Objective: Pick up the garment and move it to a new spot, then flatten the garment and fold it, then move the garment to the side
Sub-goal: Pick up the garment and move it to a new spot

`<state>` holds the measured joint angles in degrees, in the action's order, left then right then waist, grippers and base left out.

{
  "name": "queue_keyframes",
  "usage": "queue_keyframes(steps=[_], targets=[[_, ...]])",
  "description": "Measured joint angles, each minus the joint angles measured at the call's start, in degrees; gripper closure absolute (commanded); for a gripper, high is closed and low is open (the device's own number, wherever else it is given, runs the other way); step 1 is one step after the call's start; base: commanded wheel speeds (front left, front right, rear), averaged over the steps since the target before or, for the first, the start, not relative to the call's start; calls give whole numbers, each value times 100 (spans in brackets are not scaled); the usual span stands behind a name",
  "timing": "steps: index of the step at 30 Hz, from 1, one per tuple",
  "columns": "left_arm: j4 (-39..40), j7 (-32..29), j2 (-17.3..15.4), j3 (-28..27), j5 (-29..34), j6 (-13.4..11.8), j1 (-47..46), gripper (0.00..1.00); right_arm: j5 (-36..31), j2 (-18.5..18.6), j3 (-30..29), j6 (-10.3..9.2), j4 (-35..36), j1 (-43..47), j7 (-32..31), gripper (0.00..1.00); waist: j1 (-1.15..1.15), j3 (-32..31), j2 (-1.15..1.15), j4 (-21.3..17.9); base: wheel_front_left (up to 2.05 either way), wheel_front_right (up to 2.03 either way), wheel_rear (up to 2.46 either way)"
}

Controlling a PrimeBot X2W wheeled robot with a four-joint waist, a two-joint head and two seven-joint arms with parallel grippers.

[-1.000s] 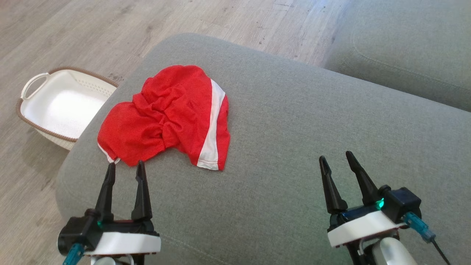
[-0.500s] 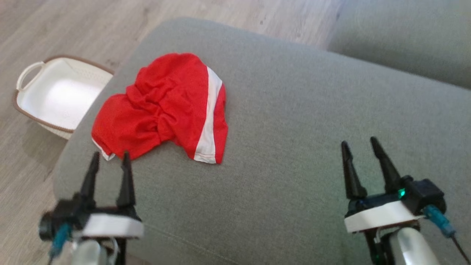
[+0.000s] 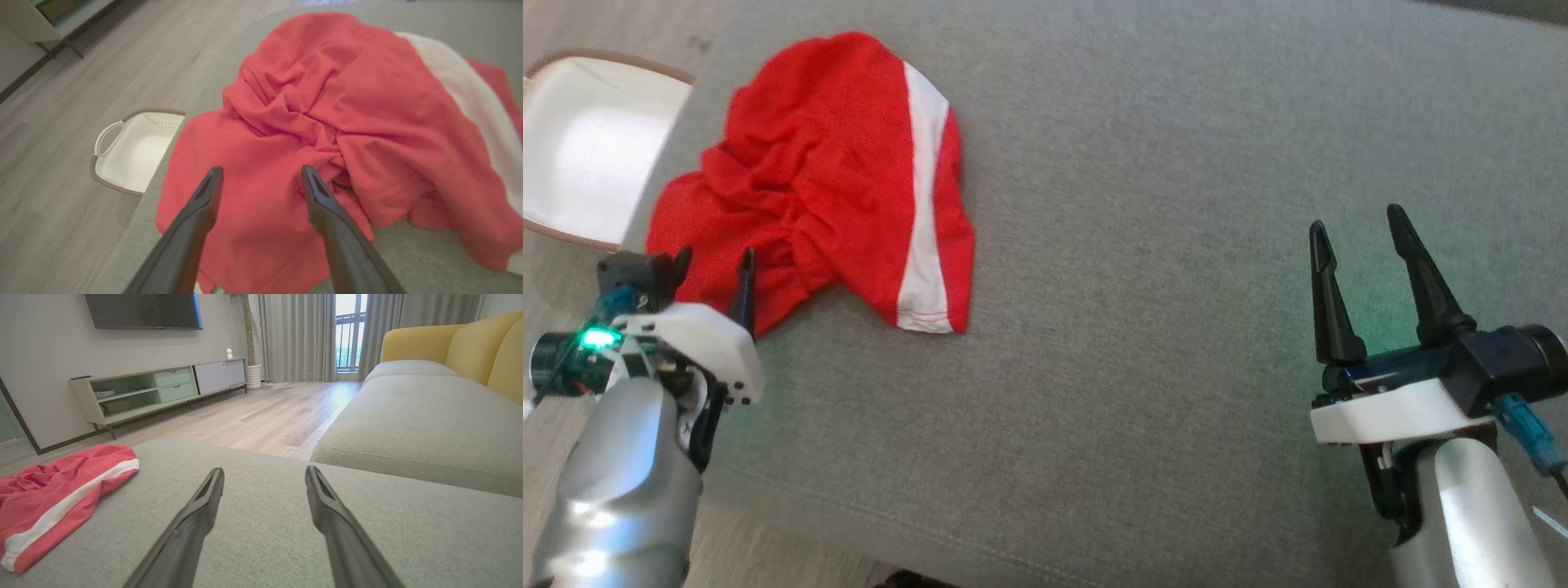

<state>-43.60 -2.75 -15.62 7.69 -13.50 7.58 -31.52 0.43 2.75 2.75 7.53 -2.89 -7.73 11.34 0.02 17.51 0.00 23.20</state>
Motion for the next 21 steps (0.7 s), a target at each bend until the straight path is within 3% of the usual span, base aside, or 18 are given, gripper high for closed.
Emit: queue_keyframes(steps=[10, 11, 13, 18, 21], targets=[[-1137, -433, -157, 918, -898, 0, -820, 0, -132, 2, 12, 0, 268, -44, -130, 0, -1, 504, 0, -317, 0, 0, 0], [-1154, -474, -189, 1031, -1014, 0, -849, 8, -153, 2, 13, 0, 281, -44, -130, 0, -1, 518, 0, -333, 0, 0, 0], [-1140, -478, -269, 1285, -1245, 1, -872, 100, -152, 2, 21, 0, 285, -46, -131, 0, -1, 519, 0, -363, 0, 0, 0], [-1117, -68, -428, 1651, -1627, 1, -855, 100, -125, 2, 42, 0, 176, -47, -126, 0, -1, 358, 0, -424, 0, 0, 0], [-973, 653, -524, 1635, -1716, -5, -861, 100, -77, 2, 85, 0, 54, -46, -109, 0, -2, 200, 0, -468, 0, 0, 0]])
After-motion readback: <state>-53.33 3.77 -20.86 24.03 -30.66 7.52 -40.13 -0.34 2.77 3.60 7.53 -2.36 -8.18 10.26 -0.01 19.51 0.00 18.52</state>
